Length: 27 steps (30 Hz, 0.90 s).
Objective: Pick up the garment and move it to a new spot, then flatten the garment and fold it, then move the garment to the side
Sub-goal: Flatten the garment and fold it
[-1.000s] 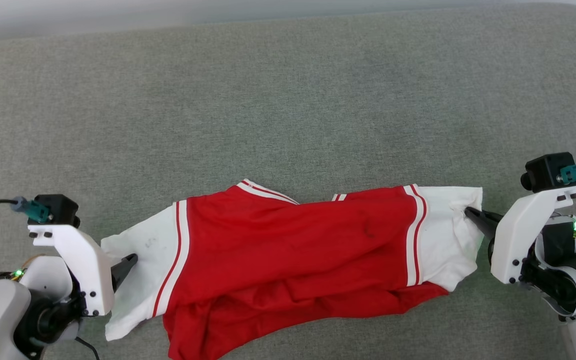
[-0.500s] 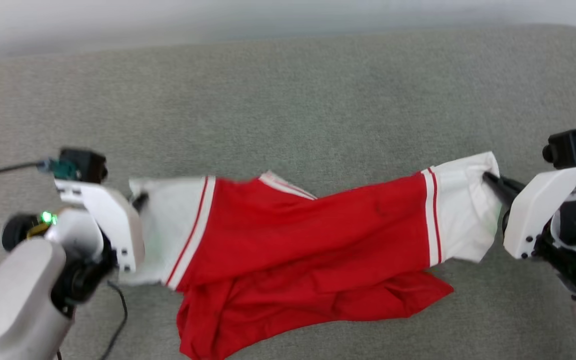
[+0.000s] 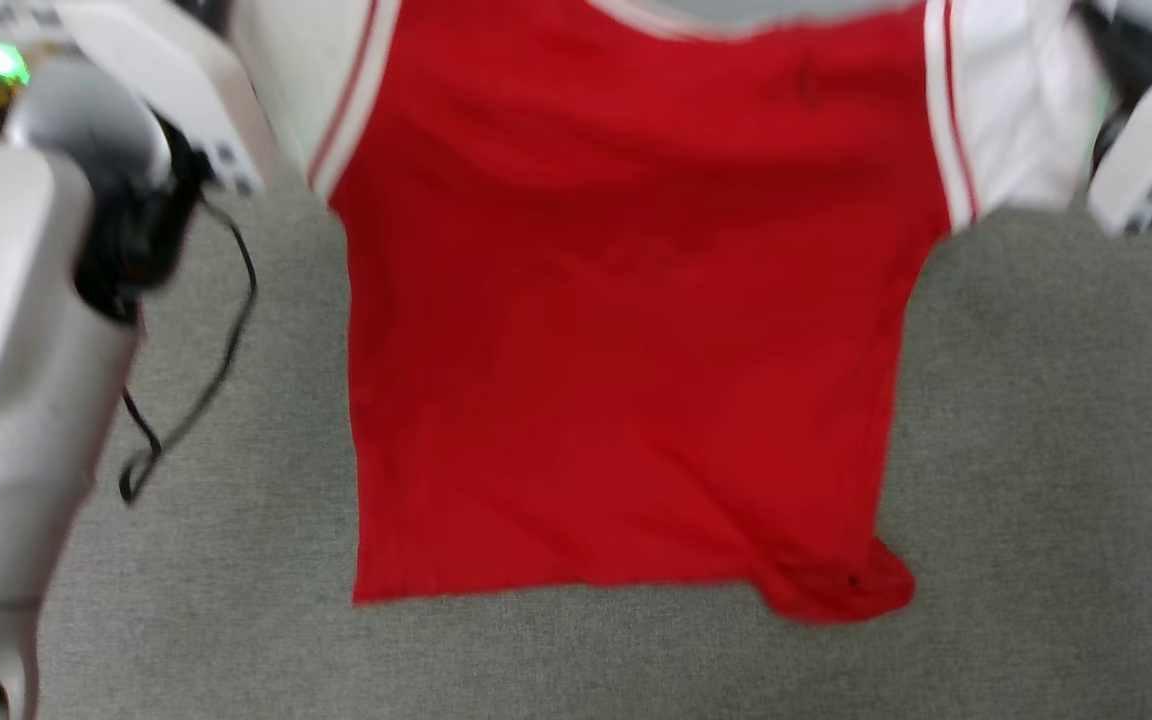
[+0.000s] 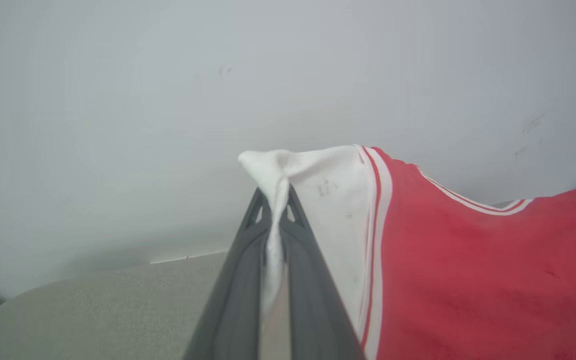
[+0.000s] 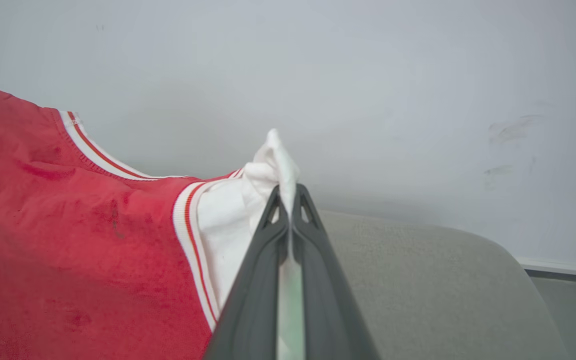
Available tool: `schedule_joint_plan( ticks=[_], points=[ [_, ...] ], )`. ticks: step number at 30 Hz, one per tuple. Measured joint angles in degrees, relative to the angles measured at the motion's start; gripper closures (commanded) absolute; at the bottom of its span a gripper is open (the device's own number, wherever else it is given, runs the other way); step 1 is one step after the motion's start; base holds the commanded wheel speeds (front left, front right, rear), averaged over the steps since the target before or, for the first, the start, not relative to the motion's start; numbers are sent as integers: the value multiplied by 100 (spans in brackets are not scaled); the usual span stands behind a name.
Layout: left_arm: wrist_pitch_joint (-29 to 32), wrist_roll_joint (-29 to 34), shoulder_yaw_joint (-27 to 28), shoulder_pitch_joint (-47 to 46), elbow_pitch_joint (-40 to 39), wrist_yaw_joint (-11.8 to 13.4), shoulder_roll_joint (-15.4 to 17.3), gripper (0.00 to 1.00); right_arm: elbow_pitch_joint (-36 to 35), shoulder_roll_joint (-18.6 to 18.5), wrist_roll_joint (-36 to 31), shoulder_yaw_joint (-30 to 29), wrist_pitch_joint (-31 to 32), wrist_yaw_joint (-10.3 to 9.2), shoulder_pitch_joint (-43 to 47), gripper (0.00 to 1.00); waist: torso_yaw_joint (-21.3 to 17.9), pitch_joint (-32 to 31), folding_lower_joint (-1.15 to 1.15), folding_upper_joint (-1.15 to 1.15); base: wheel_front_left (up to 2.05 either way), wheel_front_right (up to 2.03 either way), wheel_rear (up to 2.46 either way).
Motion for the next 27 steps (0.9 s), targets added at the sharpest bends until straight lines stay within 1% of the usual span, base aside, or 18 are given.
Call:
schedule_joint_plan(
  ticks=[6,10,14,20,27],
  points=[
    [-433,337,176,-1473,664,125,-191,100,423,-75,-11,174,-435,1,-1555,100,-38,413,0,0,0,0,0],
    [-787,504,236,-2338,1002,70,-276,100,759,-144,-7,383,-804,1,-2566,100,-60,709,0,0,0,0,0],
    [-1179,654,326,-3092,1239,-11,-259,100,1100,-185,-11,565,-1355,1,-3511,100,-94,978,1,0,0,0,0],
    [-1472,775,380,-3869,1424,-70,-214,100,1477,-204,46,861,-1967,1,-4586,100,-166,1297,0,0,0,0,0],
    [-1528,750,346,-4047,1573,-67,-405,100,1956,-198,309,1378,-2245,1,-5138,100,-154,1697,0,0,0,0,0]
  ],
)
